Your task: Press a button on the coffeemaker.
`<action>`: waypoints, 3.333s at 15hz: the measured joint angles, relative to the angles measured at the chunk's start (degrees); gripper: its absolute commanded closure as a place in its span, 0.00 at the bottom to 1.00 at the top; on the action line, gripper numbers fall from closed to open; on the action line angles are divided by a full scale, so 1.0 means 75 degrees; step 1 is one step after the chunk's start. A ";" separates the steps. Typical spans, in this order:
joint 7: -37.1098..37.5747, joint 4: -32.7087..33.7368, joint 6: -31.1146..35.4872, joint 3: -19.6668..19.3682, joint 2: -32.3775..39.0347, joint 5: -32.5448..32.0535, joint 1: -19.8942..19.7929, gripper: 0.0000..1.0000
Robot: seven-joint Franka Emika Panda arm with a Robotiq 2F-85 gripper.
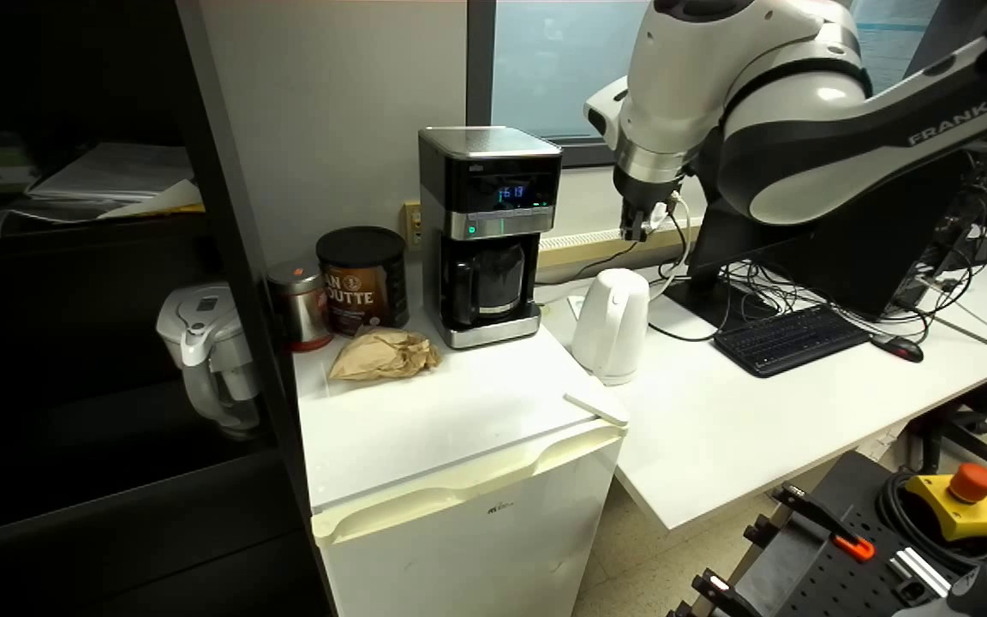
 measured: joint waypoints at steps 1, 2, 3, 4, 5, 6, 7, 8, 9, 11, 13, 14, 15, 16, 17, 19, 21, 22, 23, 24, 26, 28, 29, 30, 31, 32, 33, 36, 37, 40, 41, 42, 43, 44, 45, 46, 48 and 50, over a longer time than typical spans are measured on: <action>0.0091 0.0069 0.0145 -0.0005 0.0099 -0.0234 0.0000 1.00; 0.0202 0.0140 0.0263 -0.0009 0.0197 -0.0457 0.0000 0.98; 0.0313 0.0213 0.0368 -0.0016 0.0301 -0.0666 0.0000 0.97; 0.0411 0.0296 0.0457 -0.0027 0.0409 -0.0851 0.0000 0.98; 0.0492 0.0380 0.0543 -0.0046 0.0525 -0.1011 0.0001 0.97; 0.0558 0.0467 0.0632 -0.0073 0.0644 -0.1148 0.0002 0.98; 0.0612 0.0560 0.0722 -0.0104 0.0768 -0.1265 0.0003 0.98; 0.0651 0.0647 0.0824 -0.0137 0.0891 -0.1373 0.0003 0.99; 0.0722 0.0740 0.0943 -0.0170 0.1018 -0.1527 0.0003 0.98; 0.0888 0.0898 0.1174 -0.0214 0.1254 -0.1852 0.0004 0.99; 0.1096 0.1036 0.1377 -0.0216 0.1465 -0.2220 0.0000 0.98; 0.1211 0.1100 0.1463 -0.0214 0.1555 -0.2406 0.0002 0.98; 0.1321 0.1158 0.1533 -0.0209 0.1639 -0.2581 0.0005 0.98; 0.1420 0.1209 0.1583 -0.0206 0.1708 -0.2747 0.0007 0.99; 0.1522 0.1261 0.1616 -0.0203 0.1771 -0.2915 0.0009 0.98; 0.1696 0.1350 0.1643 -0.0196 0.1863 -0.3176 0.0010 0.98; 0.1837 0.1418 0.1643 -0.0194 0.1924 -0.3419 0.0011 0.98; 0.1907 0.1451 0.1643 -0.0194 0.1953 -0.3532 0.0011 0.98; 0.1973 0.1485 0.1643 -0.0194 0.1984 -0.3626 0.0011 0.98; 0.2016 0.1515 0.1643 -0.0194 0.2013 -0.3700 0.0011 0.98; 0.2096 0.1580 0.1644 -0.0193 0.2080 -0.3801 0.0011 0.98; 0.2117 0.1660 0.1644 -0.0193 0.2169 -0.3855 0.0012 0.98; 0.2117 0.1705 0.1644 -0.0193 0.2218 -0.3867 0.0011 0.98; 0.2117 0.1747 0.1644 -0.0193 0.2264 -0.3877 0.0011 0.98; 0.2117 0.1794 0.1644 -0.0193 0.2311 -0.3889 0.0011 0.98; 0.2117 0.1839 0.1645 -0.0193 0.2357 -0.3902 0.0011 0.98; 0.2117 0.1891 0.1650 -0.0193 0.2404 -0.3924 0.0011 0.98; 0.2132 0.2036 0.1666 -0.0193 0.2524 -0.4035 0.0011 0.98; 0.2132 0.2088 0.1675 -0.0194 0.2565 -0.4056 0.0011 0.98; 0.2132 0.2208 0.1726 -0.0194 0.2664 -0.4078 0.0010 0.98; 0.2132 0.2242 0.1756 -0.0194 0.2698 -0.4078 0.0007 0.98; 0.2132 0.2280 0.1786 -0.0196 0.2738 -0.4078 0.0005 0.98; 0.2132 0.2313 0.1814 -0.0197 0.2778 -0.4078 0.0004 0.98; 0.2132 0.2346 0.1840 -0.0197 0.2819 -0.4078 0.0003 0.98; 0.2132 0.2377 0.1862 -0.0197 0.2853 -0.4090 0.0003 0.98; 0.2132 0.2402 0.1886 -0.0197 0.2878 -0.4110 0.0003 0.98; 0.2132 0.2451 0.1925 -0.0197 0.2923 -0.4176 0.0003 0.98; 0.2132 0.2510 0.1948 -0.0197 0.2957 -0.4256 0.0003 0.98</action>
